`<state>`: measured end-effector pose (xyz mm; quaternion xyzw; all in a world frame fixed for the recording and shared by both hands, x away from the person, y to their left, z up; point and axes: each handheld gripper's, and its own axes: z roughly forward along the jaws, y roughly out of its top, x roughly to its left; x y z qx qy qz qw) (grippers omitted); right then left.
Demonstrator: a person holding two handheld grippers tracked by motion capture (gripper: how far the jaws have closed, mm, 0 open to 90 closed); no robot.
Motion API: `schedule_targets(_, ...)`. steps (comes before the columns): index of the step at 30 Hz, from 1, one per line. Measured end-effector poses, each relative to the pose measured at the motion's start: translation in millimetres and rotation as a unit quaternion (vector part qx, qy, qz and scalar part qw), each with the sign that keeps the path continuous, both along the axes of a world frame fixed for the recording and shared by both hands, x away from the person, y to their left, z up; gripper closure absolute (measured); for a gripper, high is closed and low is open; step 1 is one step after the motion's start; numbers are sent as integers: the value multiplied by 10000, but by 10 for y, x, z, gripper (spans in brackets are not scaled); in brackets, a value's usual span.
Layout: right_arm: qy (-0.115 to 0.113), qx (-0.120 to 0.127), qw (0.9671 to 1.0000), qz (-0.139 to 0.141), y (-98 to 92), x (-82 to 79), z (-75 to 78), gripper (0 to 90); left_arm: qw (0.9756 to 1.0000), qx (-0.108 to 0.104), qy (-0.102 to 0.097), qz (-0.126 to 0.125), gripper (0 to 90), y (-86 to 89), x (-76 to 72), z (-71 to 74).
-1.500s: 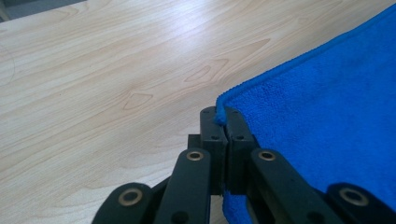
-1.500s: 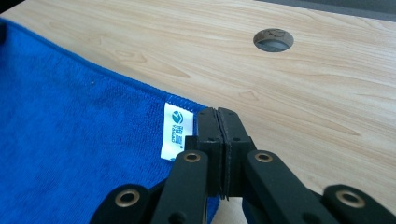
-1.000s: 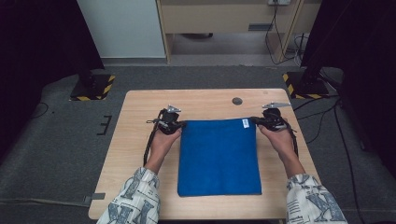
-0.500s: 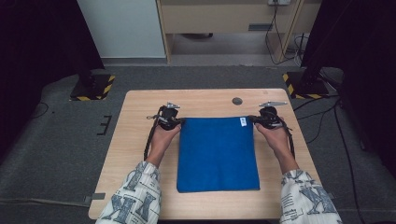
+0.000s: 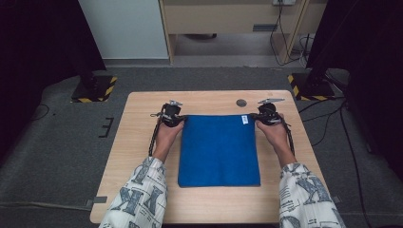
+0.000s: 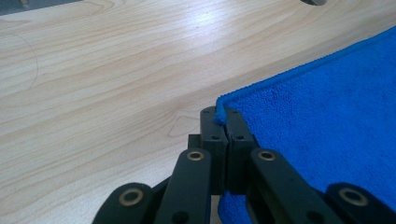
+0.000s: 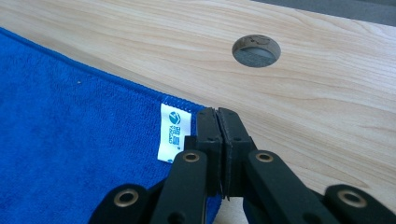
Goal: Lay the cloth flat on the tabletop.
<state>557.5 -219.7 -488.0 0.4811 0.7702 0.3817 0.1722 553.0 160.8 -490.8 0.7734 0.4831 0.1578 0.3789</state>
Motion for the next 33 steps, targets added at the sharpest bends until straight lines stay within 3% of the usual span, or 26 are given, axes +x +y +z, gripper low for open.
schedule_targets(9, 10, -4, 10000, 41, 36, 49, -53, 849, 10000, 80, 53, 24, 870, 17, 24, -64)
schedule_targets(11, 19, -77, 9999, 98, 52, 61, -67, 723, 9999, 28, 42, 158, 724, 10, 46, -94)
schedule_targets(14, -23, -193, 9998, -97, 49, 83, -76, 493, 9996, -41, 30, 277, 481, 27, 59, -104)
schedule_targets(16, -120, -217, 9994, -228, 30, 91, -55, 368, 9997, -84, 3, 243, 383, 51, 59, -95)
schedule_targets(18, -205, -224, 9990, -318, 4, 94, -36, 301, 9996, -129, -18, 233, 337, 78, 53, -73)
schedule_targets(25, -414, 20, 9983, -406, -53, 54, 95, 194, 9993, -321, -133, 171, 209, 142, -5, 72)
schedule_targets(28, -418, -28, 9986, -312, -44, 7, 135, 165, 9996, -213, -177, 55, 158, 137, -61, 140)
schedule_targets(33, -400, 59, 9991, -157, -44, -144, 165, 159, 9991, -271, -292, -118, 113, 150, -177, 271)
